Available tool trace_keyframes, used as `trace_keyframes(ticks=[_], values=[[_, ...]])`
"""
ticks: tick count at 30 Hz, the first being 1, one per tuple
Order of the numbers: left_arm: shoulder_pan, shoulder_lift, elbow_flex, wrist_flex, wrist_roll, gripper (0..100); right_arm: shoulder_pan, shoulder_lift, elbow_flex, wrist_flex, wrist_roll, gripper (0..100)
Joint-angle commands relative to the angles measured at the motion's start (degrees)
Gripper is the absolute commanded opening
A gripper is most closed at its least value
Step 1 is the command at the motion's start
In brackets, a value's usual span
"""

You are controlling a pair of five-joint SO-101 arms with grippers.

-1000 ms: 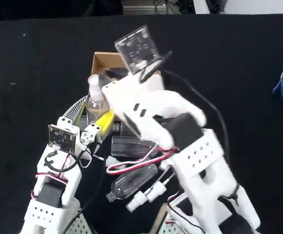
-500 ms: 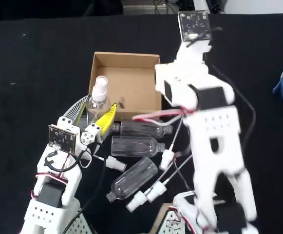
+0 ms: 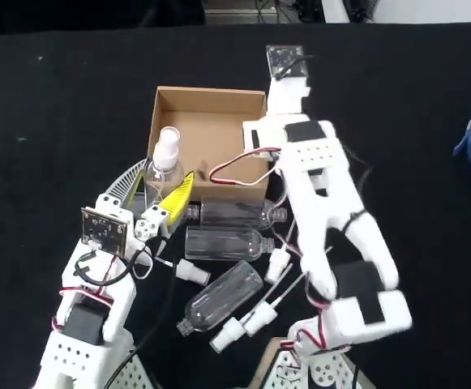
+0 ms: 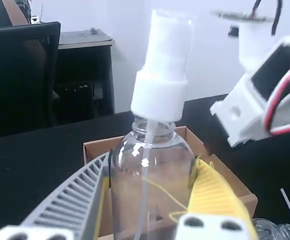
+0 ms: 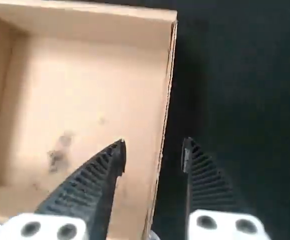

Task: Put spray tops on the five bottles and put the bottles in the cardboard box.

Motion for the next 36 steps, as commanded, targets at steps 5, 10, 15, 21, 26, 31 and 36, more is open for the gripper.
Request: trace_keyframes(ticks=[5, 10, 15, 21, 26, 31, 36], values=[[0.66, -0.53, 0.13, -1.32, 0.26, 3, 4.22, 3.65, -1.63, -4.57, 5.45, 16.6], [0.66, -0.53, 0.13, -1.32, 0.26, 3, 3.16, 7.52, -2.95, -4.22, 10.81, 16.4], [0.66, -0.53, 0.13, -1.32, 0.26, 3, 3.52, 11.12, -6.46, -4.13, 13.19, 0.5], [0.66, -0.53, 0.13, -1.32, 0.26, 3, 5.19, 14.11, -9.71, -4.48, 17.93, 1.0], [0.66, -0.53, 0.04, -1.32, 0.26, 3, 5.36, 14.9, -10.86, -4.57, 21.27, 1.0], [0.66, -0.53, 0.04, -1.32, 0.26, 3, 5.01, 14.73, -10.68, -4.13, 21.27, 1.1], [0.66, -0.53, 0.04, -1.32, 0.26, 3, 4.66, 14.46, -11.12, -2.99, 21.27, 6.0]])
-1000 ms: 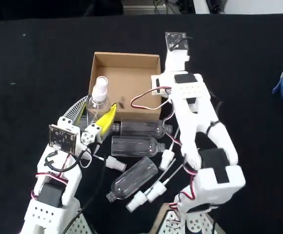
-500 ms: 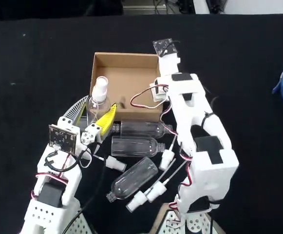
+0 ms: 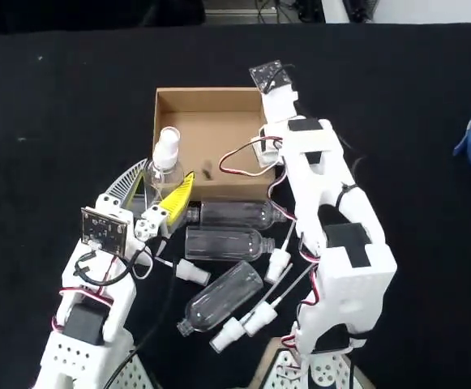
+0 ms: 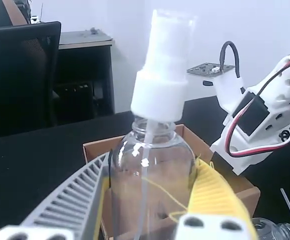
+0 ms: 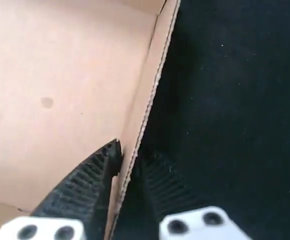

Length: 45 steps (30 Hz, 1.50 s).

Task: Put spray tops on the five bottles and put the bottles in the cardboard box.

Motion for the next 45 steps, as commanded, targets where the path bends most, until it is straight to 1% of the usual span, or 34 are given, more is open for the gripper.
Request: trace_keyframes(ticks=[1, 4, 7, 9, 12, 19, 21, 24, 30, 33, 35, 39, 43, 45], values=[[0.66, -0.53, 0.04, -1.32, 0.26, 3, 0.44, -1.63, -5.05, 0.88, 0.09, 9.5], [0.66, -0.53, 0.13, -1.32, 0.26, 3, -0.26, -3.47, -7.43, 4.66, -1.67, 17.3], [0.22, -0.53, -0.31, -0.97, 0.26, 3, -0.18, -7.08, -7.78, 7.12, -4.75, 16.6], [-1.8, -0.53, -0.48, -1.32, 0.26, 3, 0.0, -9.8, -6.73, 7.65, -6.15, 15.8], [-6.99, -0.53, -1.54, -1.32, 0.35, 3, -0.26, -14.02, -3.65, 7.74, -6.68, 15.9], [-22.9, -0.44, -4.62, -1.32, 0.79, 3, 0.44, -25.54, 4.62, 7.38, -6.77, 15.9], [-26.68, -0.26, -5.58, -1.32, 0.79, 3, 1.49, -27.74, 8.4, 4.84, -6.77, 15.9], [-31.34, -0.18, -7.16, -1.32, 0.79, 3, 4.66, -30.11, 14.99, -2.99, -7.21, 15.9], [-39.6, -0.09, -8.66, -1.85, 0.35, 3, 12.04, -32.04, 22.2, -16.0, -14.24, 15.8], [-43.38, 0.0, -7.6, -5.63, 0.35, 3, 13.89, -30.64, 23.6, -20.48, -16.79, 15.8], [-44.7, 1.05, -7.52, -6.77, 0.35, 3, 14.68, -28.97, 24.04, -22.95, -17.85, 15.8], [-45.23, 5.89, -10.15, -7.56, 0.18, 3, 15.56, -25.1, 23.78, -26.64, -18.29, 15.8], [-47.69, 14.24, -17.8, -8.18, 0.18, 3, 15.56, -22.46, 23.78, -29.45, -18.64, 15.8], [-49.1, 19.96, -21.14, -11.96, 0.18, 3, 15.56, -22.02, 23.78, -29.54, -18.64, 14.5]])
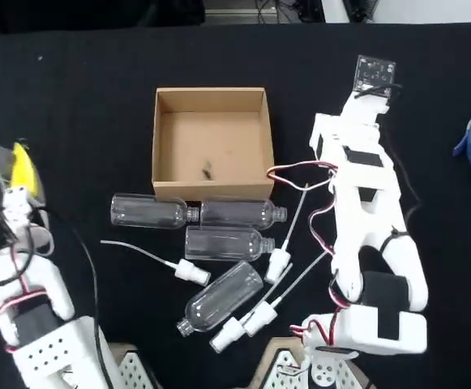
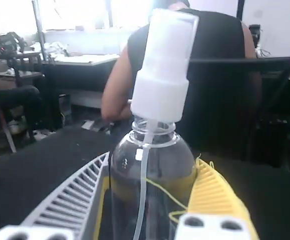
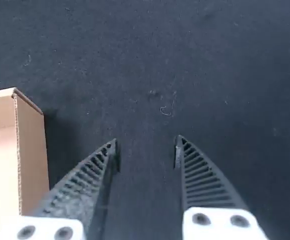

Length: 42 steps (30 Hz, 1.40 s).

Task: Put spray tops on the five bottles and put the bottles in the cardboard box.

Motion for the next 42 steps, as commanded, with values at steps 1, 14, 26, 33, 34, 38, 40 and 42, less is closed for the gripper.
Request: trace_keyframes(ticks=[1, 14, 26, 33, 34, 38, 40, 42], values=[[-3.65, 11.96, -11.47, -7.74, 0.18, 3, 1.05, -0.31, -0.57, -2.11, -0.44, 11.6], [-14.29, 55.12, -21.67, -33.41, 0.18, 3, 3.52, 0.31, -1.63, -2.11, -4.22, 1.1], [-14.37, 80.53, -20.79, -58.81, 0.26, 3, 3.43, 0.4, -1.8, -2.11, -3.96, 1.5], [-14.9, 95.47, -23.25, -69.8, 0.26, 3, 3.43, 1.01, -2.07, -2.11, -3.96, 1.5], [-15.25, 97.85, -23.78, -71.65, 0.26, 3, 3.43, 1.63, -2.33, -2.11, -3.96, 1.5], [-16.92, 106.02, -25.54, -81.67, 0.62, 3, 3.6, 5.32, -5.58, -1.67, -3.96, 1.5], [-17.54, 109.71, -26.42, -86.77, 0.35, 3, 3.78, 6.9, -7.08, -1.58, -3.96, 1.4], [-18.15, 112.88, -26.86, -90.02, 0.35, 3, 3.87, 7.87, -7.96, -1.58, -3.96, 1.3]])
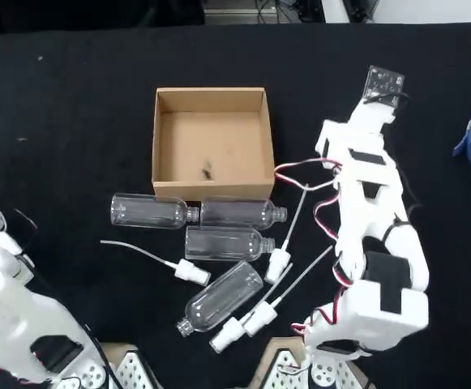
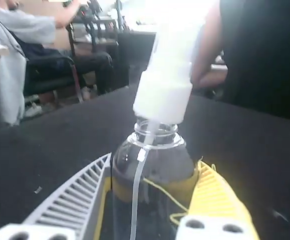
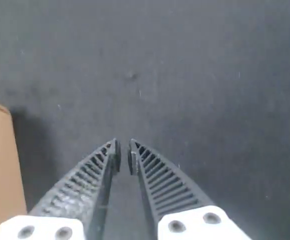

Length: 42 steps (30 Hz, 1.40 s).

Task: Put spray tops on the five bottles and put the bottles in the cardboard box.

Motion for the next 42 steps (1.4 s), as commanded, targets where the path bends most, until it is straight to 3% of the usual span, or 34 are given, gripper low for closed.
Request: trace_keyframes(ticks=[1, 13, 20, 24, 37, 42], values=[[-1.8, 5.45, -3.56, -9.23, 0.35, 3, 1.23, 0.13, -4.7, -0.97, -0.18, 1.2], [-1.98, 8.35, -3.3, -10.02, 0.35, 4, 1.14, 0.31, -4.88, -0.97, -0.18, 1.2], [-2.15, 8.7, -2.86, -10.02, 1.76, 19, 1.14, 0.4, -4.88, -0.97, -0.18, 1.2], [-3.3, 8.35, -3.38, -10.37, 4.22, 19, 1.14, 0.4, -4.88, -0.97, -0.18, 1.2], [-2.95, 1.23, -1.27, -9.85, 2.99, 19, 1.05, 0.48, -4.88, -1.05, -0.18, 1.2], [-2.42, -3.6, -1.89, 0.7, 3.16, 19, 1.23, 0.31, -4.88, -0.97, -0.18, 1.2]])
